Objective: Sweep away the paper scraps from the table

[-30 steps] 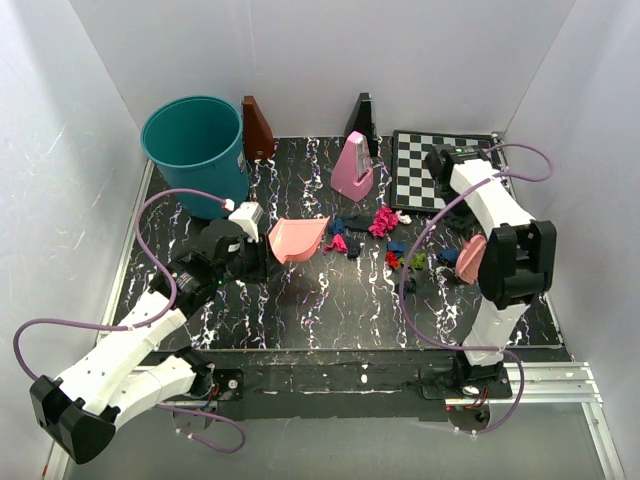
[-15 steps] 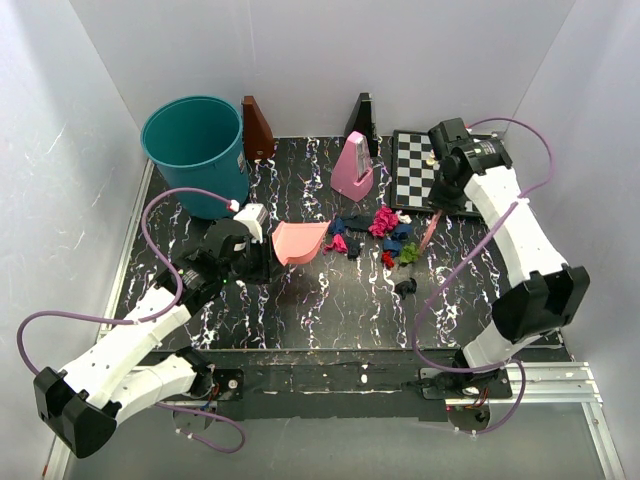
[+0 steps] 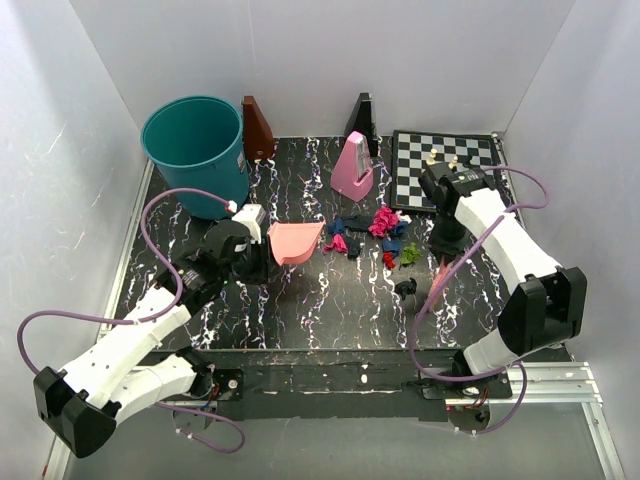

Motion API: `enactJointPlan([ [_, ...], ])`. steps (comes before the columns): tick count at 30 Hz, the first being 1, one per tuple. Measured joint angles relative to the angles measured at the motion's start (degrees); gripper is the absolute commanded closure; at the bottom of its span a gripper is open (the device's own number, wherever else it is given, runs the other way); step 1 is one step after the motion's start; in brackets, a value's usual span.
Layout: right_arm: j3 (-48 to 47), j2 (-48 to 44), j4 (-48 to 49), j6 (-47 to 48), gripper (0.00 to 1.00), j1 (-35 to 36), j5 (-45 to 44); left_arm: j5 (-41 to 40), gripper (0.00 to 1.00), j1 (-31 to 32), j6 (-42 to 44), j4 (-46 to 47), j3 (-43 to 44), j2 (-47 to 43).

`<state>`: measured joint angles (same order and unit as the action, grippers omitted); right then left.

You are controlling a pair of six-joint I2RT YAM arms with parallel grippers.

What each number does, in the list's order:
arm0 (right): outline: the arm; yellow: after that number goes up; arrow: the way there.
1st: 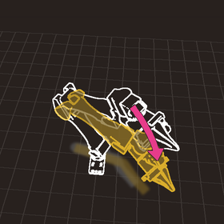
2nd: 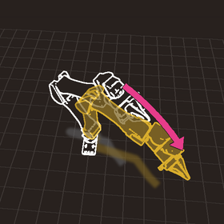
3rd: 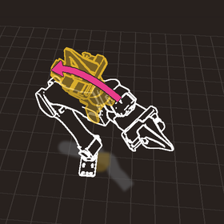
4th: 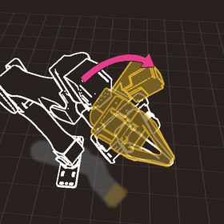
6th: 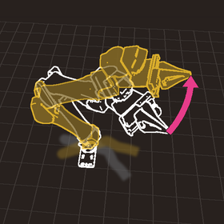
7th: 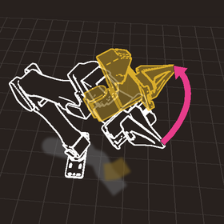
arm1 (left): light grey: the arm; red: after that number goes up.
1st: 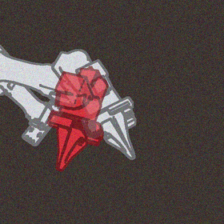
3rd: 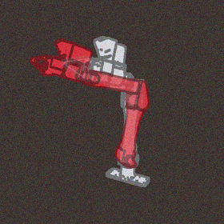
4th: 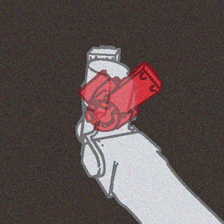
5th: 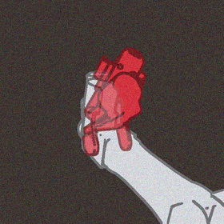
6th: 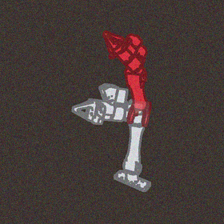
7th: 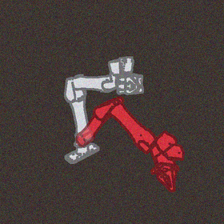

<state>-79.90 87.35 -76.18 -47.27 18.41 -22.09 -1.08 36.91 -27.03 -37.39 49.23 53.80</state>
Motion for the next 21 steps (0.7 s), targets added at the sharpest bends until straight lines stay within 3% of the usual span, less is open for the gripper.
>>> enactJointPlan([
  [7,-0.22,0.13,-0.31,-1.6,0.99,3.48,10.45,-1.16,1.0,0.33,-0.02,-0.13,0.0,0.0],
  [11,-6.05,3.54,0.07,-2.23,0.99,3.48,15.63,-2.16,1.0,1.2,-0.04,-0.28,0.02,0.17],
  [17,-22.86,10.08,0.35,-0.61,0.99,3.52,13.88,-4.09,1.0,3.26,0.0,-0.83,0.37,2.47],
  [21,-26.25,8.46,1.07,2.36,0.99,3.52,9.2,-6.05,1.0,5.95,0.44,-1.36,0.59,4.52],
])
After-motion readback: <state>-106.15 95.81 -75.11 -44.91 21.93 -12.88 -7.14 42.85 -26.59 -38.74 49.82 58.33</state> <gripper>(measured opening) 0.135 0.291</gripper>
